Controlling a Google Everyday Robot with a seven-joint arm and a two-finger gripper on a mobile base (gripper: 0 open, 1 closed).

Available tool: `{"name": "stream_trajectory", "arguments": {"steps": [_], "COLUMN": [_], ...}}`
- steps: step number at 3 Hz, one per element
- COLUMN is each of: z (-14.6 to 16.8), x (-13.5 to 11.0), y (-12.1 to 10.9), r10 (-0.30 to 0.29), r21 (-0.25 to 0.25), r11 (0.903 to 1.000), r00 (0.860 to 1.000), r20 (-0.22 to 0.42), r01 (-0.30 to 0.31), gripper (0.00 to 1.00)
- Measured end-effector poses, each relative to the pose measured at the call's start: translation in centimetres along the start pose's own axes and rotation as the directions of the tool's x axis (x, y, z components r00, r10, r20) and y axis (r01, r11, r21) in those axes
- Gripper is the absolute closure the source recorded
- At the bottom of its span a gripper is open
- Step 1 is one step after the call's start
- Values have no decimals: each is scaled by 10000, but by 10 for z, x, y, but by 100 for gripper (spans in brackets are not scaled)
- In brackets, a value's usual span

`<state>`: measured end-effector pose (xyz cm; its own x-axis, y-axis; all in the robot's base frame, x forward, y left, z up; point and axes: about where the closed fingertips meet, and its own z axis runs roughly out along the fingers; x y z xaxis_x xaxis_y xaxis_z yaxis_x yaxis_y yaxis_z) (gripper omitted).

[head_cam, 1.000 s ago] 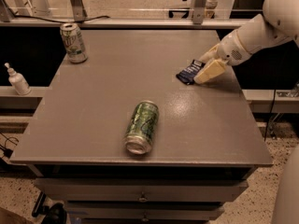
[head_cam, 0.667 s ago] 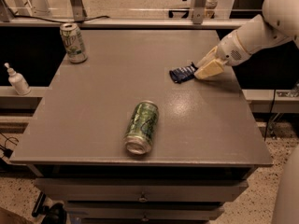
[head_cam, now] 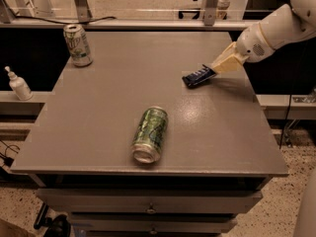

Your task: Move rxbar blueberry near green can

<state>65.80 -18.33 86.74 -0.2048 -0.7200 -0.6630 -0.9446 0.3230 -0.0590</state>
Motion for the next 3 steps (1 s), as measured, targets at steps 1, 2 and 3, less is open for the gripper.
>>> {"name": "stream_trajectory", "arguments": {"steps": [1, 2, 3], "z": [-19, -32, -37], "x": [-11, -15, -18], "y": [23, 55, 99], "r10": [-139, -304, -446], "r21": [-259, -633, -1277], "r11": [9996, 9974, 9903], "r00": [9996, 9983, 9963], "r20": [245, 488, 736], "r01": [145, 335, 538], "gripper": [100, 100, 100]}}
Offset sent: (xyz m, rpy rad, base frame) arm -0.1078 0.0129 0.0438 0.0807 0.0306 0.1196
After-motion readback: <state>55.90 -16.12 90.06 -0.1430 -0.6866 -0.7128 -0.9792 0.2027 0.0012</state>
